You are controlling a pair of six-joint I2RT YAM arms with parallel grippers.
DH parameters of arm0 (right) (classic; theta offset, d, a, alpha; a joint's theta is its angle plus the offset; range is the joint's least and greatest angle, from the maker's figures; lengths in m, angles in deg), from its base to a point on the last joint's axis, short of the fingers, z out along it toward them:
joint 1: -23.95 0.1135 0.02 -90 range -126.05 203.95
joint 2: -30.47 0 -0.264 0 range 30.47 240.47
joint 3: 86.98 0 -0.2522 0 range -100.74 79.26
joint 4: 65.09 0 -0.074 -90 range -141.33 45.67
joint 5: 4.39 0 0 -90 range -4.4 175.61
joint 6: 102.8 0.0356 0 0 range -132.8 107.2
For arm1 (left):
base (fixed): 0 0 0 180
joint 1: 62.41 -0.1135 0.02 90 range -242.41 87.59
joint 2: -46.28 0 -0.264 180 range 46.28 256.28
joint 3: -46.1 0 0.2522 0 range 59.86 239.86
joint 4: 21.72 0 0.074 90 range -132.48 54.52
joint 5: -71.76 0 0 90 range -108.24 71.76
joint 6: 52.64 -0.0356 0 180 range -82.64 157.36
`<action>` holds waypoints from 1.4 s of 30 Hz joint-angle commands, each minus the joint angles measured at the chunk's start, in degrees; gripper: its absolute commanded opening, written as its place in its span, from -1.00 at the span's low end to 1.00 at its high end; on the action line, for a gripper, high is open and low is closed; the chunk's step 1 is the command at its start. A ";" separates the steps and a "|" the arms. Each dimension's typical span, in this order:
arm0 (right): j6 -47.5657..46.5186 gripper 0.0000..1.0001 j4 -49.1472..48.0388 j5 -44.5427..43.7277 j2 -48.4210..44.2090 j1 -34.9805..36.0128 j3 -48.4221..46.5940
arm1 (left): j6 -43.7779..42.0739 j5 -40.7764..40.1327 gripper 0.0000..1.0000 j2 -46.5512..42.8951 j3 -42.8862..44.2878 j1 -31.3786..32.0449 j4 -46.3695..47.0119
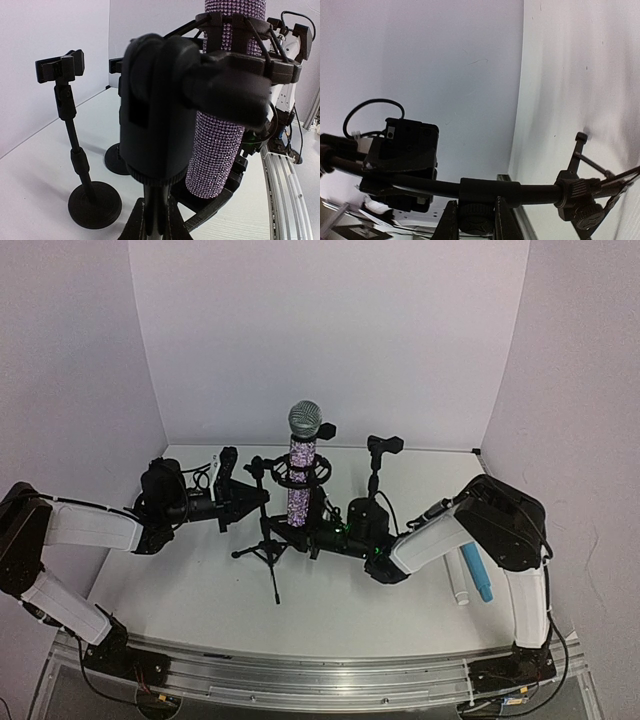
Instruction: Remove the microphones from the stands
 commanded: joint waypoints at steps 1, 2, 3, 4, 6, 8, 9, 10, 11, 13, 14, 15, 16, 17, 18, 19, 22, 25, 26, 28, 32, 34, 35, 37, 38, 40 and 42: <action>-25.27 -1.00 10.98 1.17 -4.35 -0.81 -1.02 | 4.64 -0.80 -1.00 -0.06 0.13 0.14 -0.98; -30.75 -1.00 11.29 1.16 -4.61 -0.80 -1.19 | 5.04 -0.83 -1.00 -0.08 0.09 0.13 -1.19; -35.50 -1.00 11.33 1.13 -4.83 -0.78 -1.37 | 5.46 -0.84 -1.00 -0.08 0.07 0.09 -1.42; -40.16 -1.00 11.35 1.20 -5.04 -0.79 -1.68 | 5.79 -0.84 -1.00 -0.08 0.06 0.08 -1.57; -48.66 -1.00 11.58 2.11 -5.19 -0.77 -2.23 | 6.28 -0.73 -1.00 -0.19 0.06 0.09 -1.83; -57.46 -1.00 11.92 2.58 -5.20 -0.77 -2.47 | 6.56 -0.63 -1.00 -0.09 0.10 0.08 -1.98; -60.80 -1.00 12.16 2.40 -5.24 -0.76 -2.36 | 6.56 -0.57 -1.00 -0.05 0.16 0.08 -2.02; -64.15 -1.00 12.40 2.22 -5.29 -0.74 -2.25 | 6.56 -0.51 -1.00 -0.01 0.21 0.07 -2.07; -68.63 -1.00 12.90 2.15 -5.29 -0.75 -2.26 | 6.52 -0.44 -1.00 0.00 0.29 0.05 -2.08; -75.50 -1.00 14.17 2.44 -5.14 -0.79 -2.47 | 6.34 -0.29 -1.00 0.08 0.33 0.01 -2.17; -78.54 -1.00 14.73 2.57 -5.00 -0.79 -2.60 | 6.26 -0.14 -1.00 0.15 0.33 0.00 -2.21; -81.61 -1.00 15.27 2.70 -4.79 -0.80 -2.81 | 6.25 -0.01 -1.00 0.24 0.33 0.00 -2.30; -84.62 -1.00 15.61 2.96 -4.66 -0.82 -3.05 | 6.27 0.06 -1.00 0.34 0.31 0.01 -2.36; -87.25 -1.00 15.97 3.26 -4.49 -0.81 -3.24 | 6.25 0.18 -1.00 0.47 0.27 0.00 -2.38; -89.91 -1.00 16.34 3.67 -4.35 -0.79 -3.38 | 6.24 0.28 -1.00 0.56 0.25 0.00 -2.39; -92.62 -1.00 16.74 4.25 -4.26 -0.74 -3.43 | 6.23 0.37 -1.00 0.57 0.24 0.00 -2.38; -100.51 -1.00 17.83 4.03 -4.31 -0.80 -3.25 | 6.17 0.77 -1.00 0.69 0.14 0.00 -2.37; -106.45 -1.00 19.92 3.16 -4.40 -0.69 -3.55 | 5.52 1.60 -1.00 0.71 -0.06 0.00 -1.99; -107.55 -1.00 20.31 2.60 -4.31 -0.71 -3.71 | 5.25 1.83 -1.00 0.74 -0.11 0.01 -1.83; -109.20 -1.00 20.75 1.78 -4.07 -0.73 -3.96 | 4.96 2.05 -1.00 0.86 -0.11 0.05 -1.67; -107.50 -0.68 20.65 -0.19 -3.68 -0.80 -4.69 | 4.92 2.01 -1.00 1.06 -0.11 0.01 -1.46; -102.84 -0.32 20.36 -0.87 -4.48 -0.77 -4.38 | 4.92 1.93 -1.00 0.95 -0.16 0.00 -1.37; -100.28 -0.20 20.16 -1.34 -5.10 -0.77 -3.98 | 4.89 1.87 -1.00 0.84 -0.23 0.00 -1.30; -95.41 0.26 19.75 -1.93 -6.82 -0.81 -2.49 | 4.64 1.87 -1.00 0.51 -0.41 0.01 -1.12; -92.42 0.61 19.42 -2.22 -7.98 -0.76 -1.43 | 4.52 1.81 -1.00 0.40 -0.58 0.04 -1.01; -86.82 0.78 19.03 -3.32 -10.17 -0.79 0.59 | 4.40 1.68 -1.00 0.23 -0.85 0.02 -0.84; -79.49 0.78 18.85 -4.09 -12.52 -0.80 2.42 | 4.35 1.38 -1.00 0.27 -1.11 0.00 -0.48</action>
